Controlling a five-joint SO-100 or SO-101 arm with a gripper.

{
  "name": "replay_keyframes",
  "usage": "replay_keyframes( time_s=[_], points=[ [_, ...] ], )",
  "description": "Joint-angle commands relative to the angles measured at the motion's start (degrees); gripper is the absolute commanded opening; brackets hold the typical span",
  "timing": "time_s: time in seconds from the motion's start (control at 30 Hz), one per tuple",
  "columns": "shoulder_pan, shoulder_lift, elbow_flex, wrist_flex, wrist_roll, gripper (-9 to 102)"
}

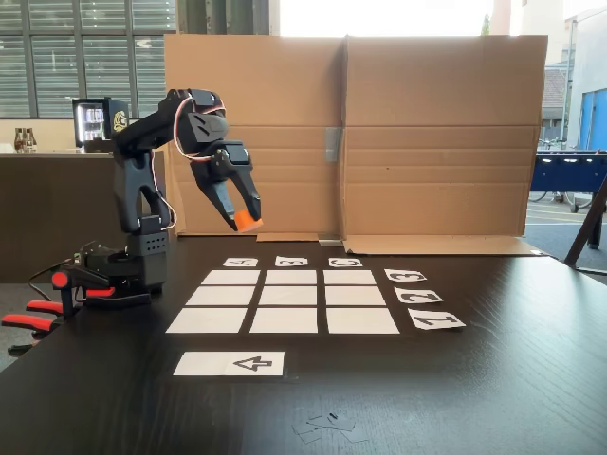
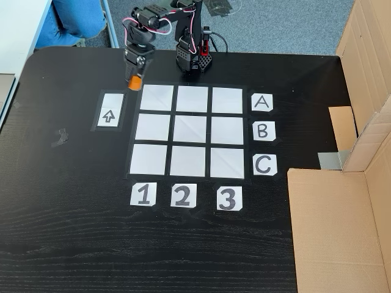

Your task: Pick up the round, orange token and place it in the grid on square B1.

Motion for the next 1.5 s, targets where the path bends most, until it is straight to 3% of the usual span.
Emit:
replay_keyframes(
  time_s=[0.0,0.7,1.47],
  points=[
    [-2.72,-1.85,0.09,-0.18,1.93,-1],
    [-6.15,-29.79,-10.9,-2.02,6.94,-1],
    [-7.03,-38.76,-11.78,-3.34,8.35,-1]
  ],
)
